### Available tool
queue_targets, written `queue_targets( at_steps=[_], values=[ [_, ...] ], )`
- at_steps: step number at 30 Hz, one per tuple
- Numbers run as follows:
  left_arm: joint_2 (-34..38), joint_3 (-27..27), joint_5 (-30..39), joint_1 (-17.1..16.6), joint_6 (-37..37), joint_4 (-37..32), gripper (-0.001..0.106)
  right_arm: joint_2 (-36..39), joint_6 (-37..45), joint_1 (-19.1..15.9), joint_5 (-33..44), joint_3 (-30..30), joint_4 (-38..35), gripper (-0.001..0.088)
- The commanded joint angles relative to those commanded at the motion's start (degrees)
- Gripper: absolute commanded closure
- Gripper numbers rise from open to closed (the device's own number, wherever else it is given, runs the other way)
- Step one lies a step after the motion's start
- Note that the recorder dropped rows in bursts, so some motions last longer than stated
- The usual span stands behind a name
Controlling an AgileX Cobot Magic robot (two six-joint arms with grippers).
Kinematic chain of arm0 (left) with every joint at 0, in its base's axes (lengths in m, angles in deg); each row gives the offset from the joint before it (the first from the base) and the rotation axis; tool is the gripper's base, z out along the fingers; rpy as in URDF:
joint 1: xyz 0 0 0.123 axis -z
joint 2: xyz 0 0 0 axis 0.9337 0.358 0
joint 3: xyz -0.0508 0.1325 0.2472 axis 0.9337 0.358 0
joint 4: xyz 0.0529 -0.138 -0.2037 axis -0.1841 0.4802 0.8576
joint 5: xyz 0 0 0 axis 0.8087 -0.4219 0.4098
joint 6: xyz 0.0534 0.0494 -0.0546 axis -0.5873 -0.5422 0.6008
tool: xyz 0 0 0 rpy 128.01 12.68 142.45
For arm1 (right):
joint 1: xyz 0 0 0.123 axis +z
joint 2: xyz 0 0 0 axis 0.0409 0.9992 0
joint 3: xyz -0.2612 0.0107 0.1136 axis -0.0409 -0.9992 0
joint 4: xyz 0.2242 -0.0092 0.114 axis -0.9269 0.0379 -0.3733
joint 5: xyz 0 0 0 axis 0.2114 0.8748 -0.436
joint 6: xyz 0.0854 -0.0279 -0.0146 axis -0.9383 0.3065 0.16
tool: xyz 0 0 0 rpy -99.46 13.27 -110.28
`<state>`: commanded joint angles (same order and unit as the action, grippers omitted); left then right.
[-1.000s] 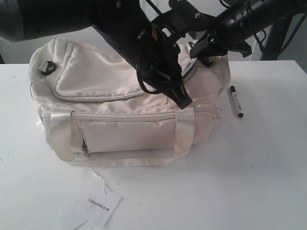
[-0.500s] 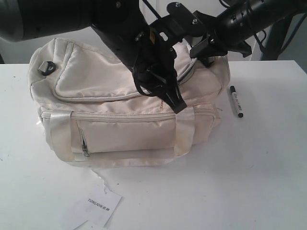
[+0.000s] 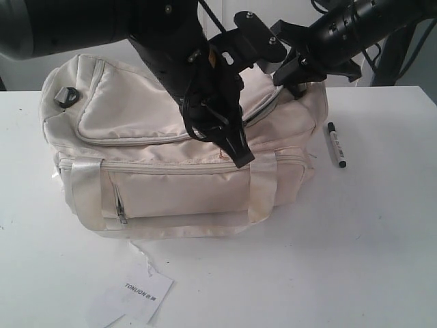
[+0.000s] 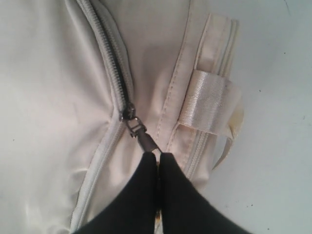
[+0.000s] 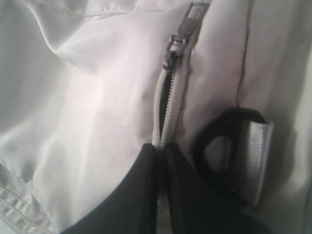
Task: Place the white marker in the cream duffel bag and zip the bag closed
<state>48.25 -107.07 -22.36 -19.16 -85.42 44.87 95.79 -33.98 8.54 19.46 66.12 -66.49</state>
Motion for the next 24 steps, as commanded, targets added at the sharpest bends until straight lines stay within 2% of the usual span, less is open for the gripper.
queue_targets(
  at_steps=[3,5,9,11,14,21,24],
  values=[
    [0.0,0.0,0.0,0.0,0.0,-0.2,0.105,0.0,-1.4,0.0,0.1,0.0,-0.1,0.0865],
    [0.0,0.0,-0.2,0.0,0.0,-0.2,0.105,0.0,-1.5,0.0,0.1,0.0,-0.2,0.0816],
    [0.0,0.0,-1.1,0.0,0.0,-0.2,0.105,-0.2,-1.5,0.0,0.2,0.0,-0.3,0.0601],
    [0.0,0.0,-1.8,0.0,0.3,-0.2,0.105,-0.6,-2.3,0.0,0.3,0.0,-0.3,0.0461],
    [0.0,0.0,-2.4,0.0,0.5,-0.2,0.105,-1.8,-3.3,-0.5,1.3,0.0,-0.3,0.0335],
    [0.0,0.0,-3.3,0.0,0.5,-0.2,0.105,-5.9,-3.2,-0.9,11.9,-0.2,-0.3,0.0323],
    [0.0,0.0,-3.4,0.0,0.7,-0.2,0.105,-7.0,-3.6,-0.5,12.4,-1.8,1.9,0.0323]
  ],
)
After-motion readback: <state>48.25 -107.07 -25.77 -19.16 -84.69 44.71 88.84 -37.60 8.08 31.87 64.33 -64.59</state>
